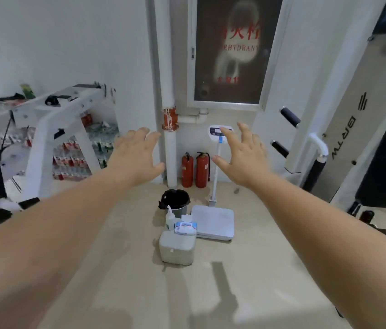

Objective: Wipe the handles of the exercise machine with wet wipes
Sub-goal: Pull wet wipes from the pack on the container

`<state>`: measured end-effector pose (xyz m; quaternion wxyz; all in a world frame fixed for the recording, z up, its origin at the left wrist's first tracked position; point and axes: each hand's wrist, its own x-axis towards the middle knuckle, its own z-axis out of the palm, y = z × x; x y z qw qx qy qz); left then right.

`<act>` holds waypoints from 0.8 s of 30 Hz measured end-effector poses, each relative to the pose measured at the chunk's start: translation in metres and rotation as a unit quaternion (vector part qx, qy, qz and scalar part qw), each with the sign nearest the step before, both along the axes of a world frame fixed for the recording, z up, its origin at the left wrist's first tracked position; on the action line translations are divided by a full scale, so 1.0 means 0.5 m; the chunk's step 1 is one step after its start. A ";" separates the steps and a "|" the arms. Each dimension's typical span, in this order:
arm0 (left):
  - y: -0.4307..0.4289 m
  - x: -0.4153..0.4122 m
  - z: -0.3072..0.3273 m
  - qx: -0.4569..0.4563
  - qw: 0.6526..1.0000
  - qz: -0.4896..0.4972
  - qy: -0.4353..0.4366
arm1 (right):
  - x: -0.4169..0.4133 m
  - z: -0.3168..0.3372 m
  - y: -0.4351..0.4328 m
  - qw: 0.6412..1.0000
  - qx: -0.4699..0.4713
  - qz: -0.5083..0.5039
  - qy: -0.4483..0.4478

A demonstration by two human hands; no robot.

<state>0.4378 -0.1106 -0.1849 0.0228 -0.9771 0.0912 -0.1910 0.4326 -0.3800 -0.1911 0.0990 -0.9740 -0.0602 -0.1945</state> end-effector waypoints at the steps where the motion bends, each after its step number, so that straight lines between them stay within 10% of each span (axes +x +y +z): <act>1: 0.005 0.041 -0.024 0.002 1.000 0.002 0.012 | 0.036 -0.025 0.006 1.000 -0.003 0.004 0.011; 24: 0.016 0.767 -0.552 -0.126 0.940 -0.009 0.317 | 0.707 -0.575 -0.007 0.919 0.101 0.000 0.382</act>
